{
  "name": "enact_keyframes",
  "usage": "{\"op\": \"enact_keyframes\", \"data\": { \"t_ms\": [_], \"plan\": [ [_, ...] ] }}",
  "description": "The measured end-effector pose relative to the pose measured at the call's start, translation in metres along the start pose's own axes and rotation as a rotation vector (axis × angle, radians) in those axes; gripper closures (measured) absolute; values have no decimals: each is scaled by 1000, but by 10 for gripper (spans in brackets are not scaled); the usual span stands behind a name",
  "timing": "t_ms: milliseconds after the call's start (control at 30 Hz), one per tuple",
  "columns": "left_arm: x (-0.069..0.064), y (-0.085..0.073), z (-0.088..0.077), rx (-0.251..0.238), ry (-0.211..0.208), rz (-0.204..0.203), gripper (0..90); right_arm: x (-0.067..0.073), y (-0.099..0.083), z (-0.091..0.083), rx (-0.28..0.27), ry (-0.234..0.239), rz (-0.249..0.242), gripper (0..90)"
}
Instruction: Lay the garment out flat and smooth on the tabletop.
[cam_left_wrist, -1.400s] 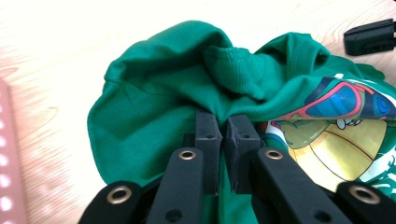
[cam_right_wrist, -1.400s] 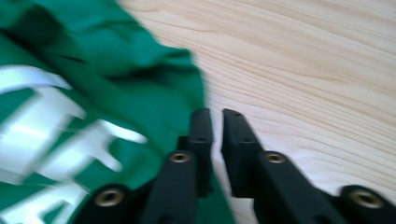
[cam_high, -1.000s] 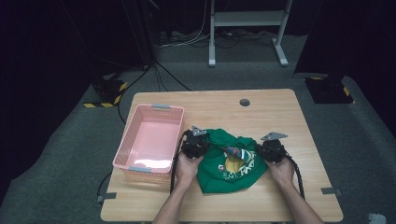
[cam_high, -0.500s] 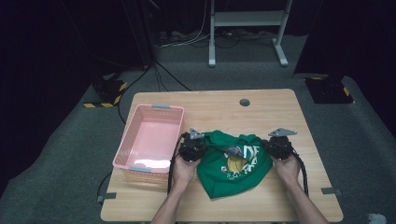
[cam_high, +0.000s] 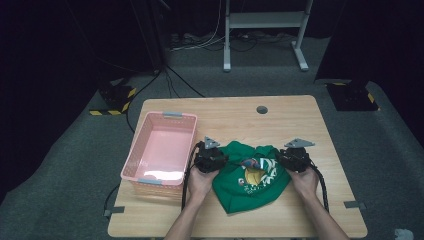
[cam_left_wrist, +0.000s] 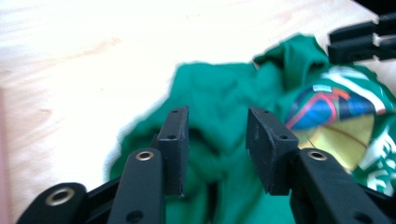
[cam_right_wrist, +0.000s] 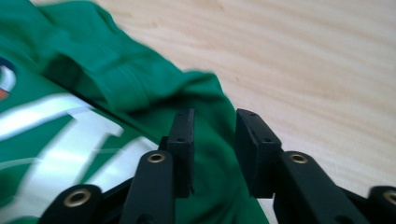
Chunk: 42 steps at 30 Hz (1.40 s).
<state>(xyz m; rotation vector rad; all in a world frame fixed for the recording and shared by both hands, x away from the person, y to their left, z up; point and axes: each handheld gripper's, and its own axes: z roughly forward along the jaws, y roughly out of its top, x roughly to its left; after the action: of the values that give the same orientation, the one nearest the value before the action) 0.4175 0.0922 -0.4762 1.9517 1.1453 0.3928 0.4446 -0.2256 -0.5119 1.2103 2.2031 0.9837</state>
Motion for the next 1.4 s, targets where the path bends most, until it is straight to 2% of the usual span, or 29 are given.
{"op": "enact_keyframes", "data": {
  "t_ms": [100, 200, 433, 533, 633, 733, 833, 1033, 1100, 1233, 1400],
  "plan": [
    [2, 4, 3, 10, 17, -5, 557, 6, 3, -1, -23, 5, -26, 649],
    [4, 6, 12, 49, 36, -11, 533, 11, 4, 3, -21, 19, -44, 627],
    [10, 5, 35, 120, 57, -27, 518, 16, 5, 9, -22, 47, -47, 551],
    [10, 7, 41, 143, 45, -13, 595, 16, 4, 10, -25, 54, -47, 515],
    [10, 10, 44, 159, 22, -6, 725, 17, 5, 9, -37, 63, -59, 505],
    [11, 13, 46, 159, 6, -7, 814, 17, 5, 9, -40, 72, -61, 506],
    [12, 15, 45, 157, 4, -8, 840, 17, 4, 11, -33, 90, -60, 568],
    [12, 16, 44, 144, 6, 0, 848, 16, 3, 16, 2, 106, -61, 830],
    [12, 17, 43, 135, 5, -3, 848, 15, 3, 16, 7, 103, -58, 880],
    [14, 20, 39, 103, -8, -19, 848, 9, 4, 9, -16, 103, -31, 900],
    [12, 26, 36, 74, -20, -18, 848, 6, 12, 1, -25, 96, -52, 898]
  ]
}}
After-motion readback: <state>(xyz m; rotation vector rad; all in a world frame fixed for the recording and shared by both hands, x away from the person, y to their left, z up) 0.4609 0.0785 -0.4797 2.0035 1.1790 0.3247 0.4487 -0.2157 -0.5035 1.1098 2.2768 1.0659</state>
